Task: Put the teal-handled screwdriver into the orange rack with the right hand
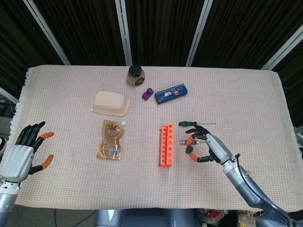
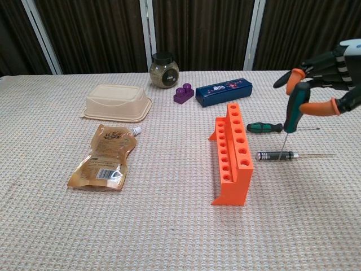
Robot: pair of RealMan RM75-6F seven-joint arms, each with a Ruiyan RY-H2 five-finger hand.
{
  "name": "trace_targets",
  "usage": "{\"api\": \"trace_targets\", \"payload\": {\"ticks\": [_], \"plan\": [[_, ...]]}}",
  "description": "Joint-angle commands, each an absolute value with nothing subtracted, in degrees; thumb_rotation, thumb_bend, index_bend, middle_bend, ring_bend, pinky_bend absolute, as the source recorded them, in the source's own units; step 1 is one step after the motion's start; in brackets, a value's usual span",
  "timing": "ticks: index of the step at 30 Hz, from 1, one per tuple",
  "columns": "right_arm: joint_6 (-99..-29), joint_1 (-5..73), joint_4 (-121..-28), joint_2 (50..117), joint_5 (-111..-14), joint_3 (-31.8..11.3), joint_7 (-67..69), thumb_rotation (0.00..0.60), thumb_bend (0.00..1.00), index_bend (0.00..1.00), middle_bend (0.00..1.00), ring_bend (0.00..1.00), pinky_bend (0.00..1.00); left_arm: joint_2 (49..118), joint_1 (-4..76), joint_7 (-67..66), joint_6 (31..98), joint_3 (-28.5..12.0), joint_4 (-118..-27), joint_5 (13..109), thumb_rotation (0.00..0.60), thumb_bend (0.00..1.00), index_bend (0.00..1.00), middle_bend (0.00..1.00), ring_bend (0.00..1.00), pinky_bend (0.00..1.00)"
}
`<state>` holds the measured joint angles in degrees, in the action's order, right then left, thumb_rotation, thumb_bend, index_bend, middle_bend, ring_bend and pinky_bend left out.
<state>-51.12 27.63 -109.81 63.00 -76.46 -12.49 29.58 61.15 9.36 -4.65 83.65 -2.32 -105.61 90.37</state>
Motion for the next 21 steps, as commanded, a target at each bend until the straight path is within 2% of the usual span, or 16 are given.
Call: {"api": "trace_targets", "payload": {"ticks": [1,9,21], "plan": [[-48.19,29.17,-110.37,59.56,-79.93,-14.87,39.82,0.600,0.35,0.66,0.20,0.00,0.03,61.17,9.37,-4.76,83.41,-2.10,-105.66,90.45,0.600,0.32,0.23,0.00,0.00,0.00],[-47.73,31.78,-108.81,58.70,-82.78,-16.81,51.32,0.600,0.35,0.66,0.20,0.00,0.03,61.25,9.58,-4.89,82.69,-1.98,-105.70,89.92,0.600,0.32,0.23,0.00,0.00,0.00],[-46.08,36.66,-106.74,63.06,-78.05,-18.57,50.17,0.600,0.35,0.67,0.20,0.00,0.03,61.22,9.78,-4.93,82.28,-2.09,-105.71,89.36,0.600,0.32,0.23,0.00,0.00,0.00]]}}
